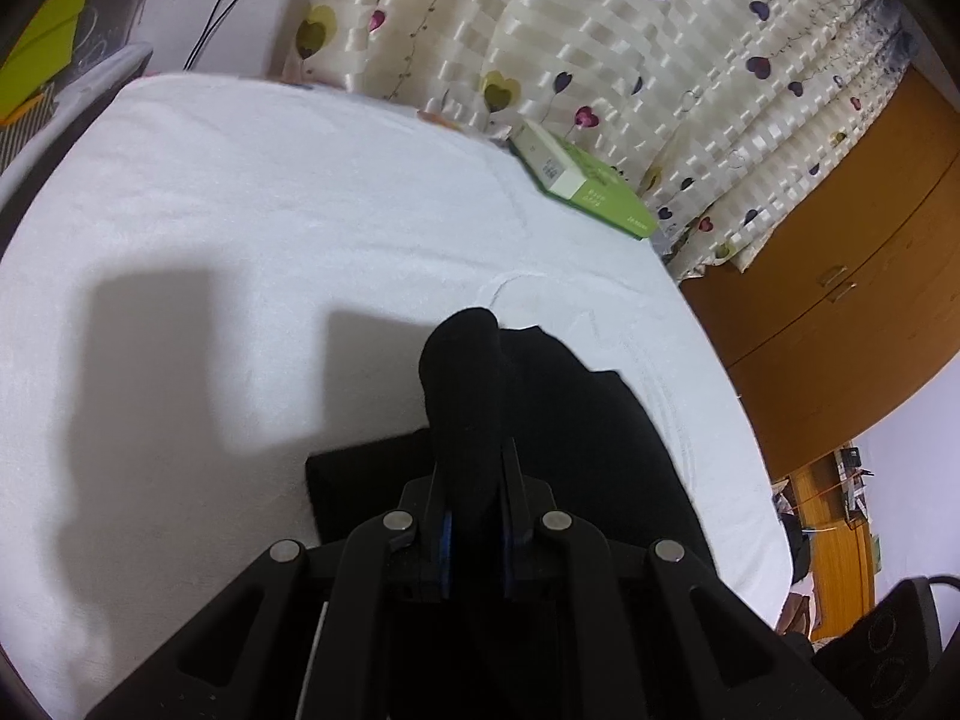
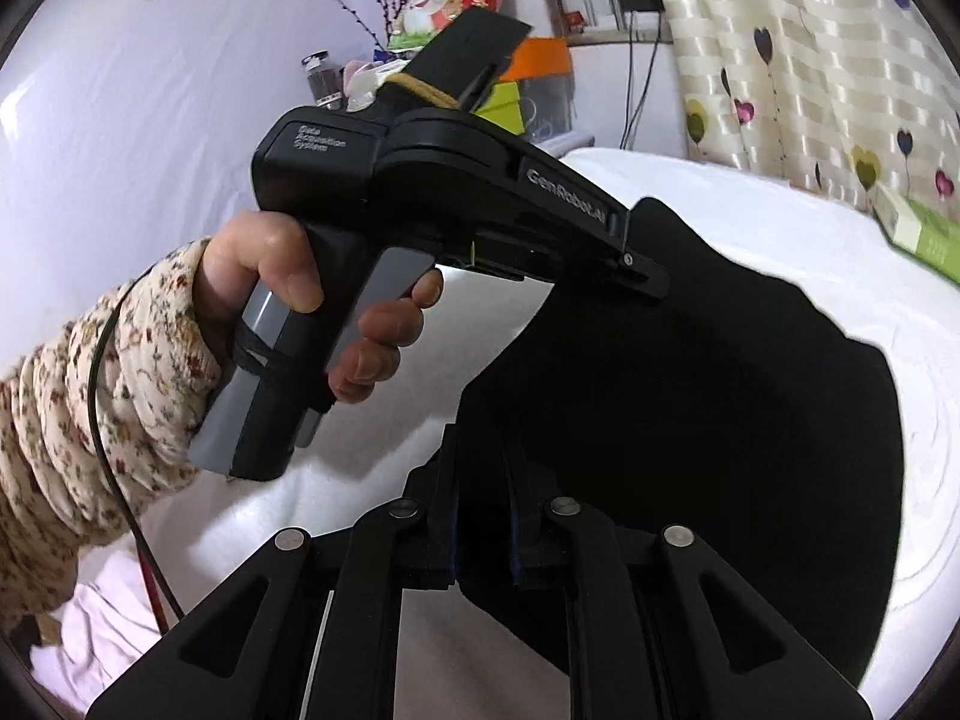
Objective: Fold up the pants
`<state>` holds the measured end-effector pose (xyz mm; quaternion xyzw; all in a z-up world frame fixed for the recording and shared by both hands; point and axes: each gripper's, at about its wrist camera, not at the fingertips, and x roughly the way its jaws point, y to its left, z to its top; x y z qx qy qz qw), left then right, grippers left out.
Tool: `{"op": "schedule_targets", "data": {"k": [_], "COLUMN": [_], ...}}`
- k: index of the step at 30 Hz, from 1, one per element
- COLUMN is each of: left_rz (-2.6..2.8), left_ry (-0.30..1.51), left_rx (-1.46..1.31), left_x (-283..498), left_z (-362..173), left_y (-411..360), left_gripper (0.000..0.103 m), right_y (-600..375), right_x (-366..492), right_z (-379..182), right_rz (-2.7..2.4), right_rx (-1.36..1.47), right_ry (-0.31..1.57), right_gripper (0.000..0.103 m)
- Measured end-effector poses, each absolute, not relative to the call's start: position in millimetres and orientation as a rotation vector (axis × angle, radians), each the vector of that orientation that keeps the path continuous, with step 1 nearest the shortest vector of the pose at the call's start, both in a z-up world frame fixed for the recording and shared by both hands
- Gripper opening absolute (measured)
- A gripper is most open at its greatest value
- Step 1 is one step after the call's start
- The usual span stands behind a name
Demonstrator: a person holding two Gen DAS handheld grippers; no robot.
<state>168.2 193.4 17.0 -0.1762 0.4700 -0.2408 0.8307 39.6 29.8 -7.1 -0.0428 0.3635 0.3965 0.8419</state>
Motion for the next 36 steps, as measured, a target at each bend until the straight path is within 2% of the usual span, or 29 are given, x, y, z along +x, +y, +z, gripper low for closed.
{"op": "schedule_targets", "data": {"k": [6,11,13,15,21,28,36], "left_rz": [-0.487,-0.431,-0.394,-0.344,-0.296,-0.292,-0.270], "left_ry": [0.993,0.975,0.969,0.967,0.938,0.863,0.869], "left_rx": [-0.398,-0.342,-0.312,-0.281,-0.339,-0.391,-0.363], "left_x": [165,157,150,144,122,88,68], "left_z": [11,16,18,20,24,38,34], "left_y": [197,193,194,196,209,213,201], "left_gripper": [0.019,0.031,0.040,0.044,0.045,0.045,0.045], "right_y": [33,24,16,4,-47,-81,-88], "right_x": [36,30,31,32,39,59,44], "right_z": [-8,1,5,11,27,-4,7], "right_rz": [0.862,0.913,0.926,0.929,0.805,0.568,0.547], "right_rx": [-0.101,-0.075,-0.047,-0.013,0.001,-0.036,-0.080], "right_ry": [0.780,0.767,0.771,0.772,0.690,0.819,0.772], "right_gripper": [0.026,0.027,0.027,0.027,0.027,0.028,0.028]}}
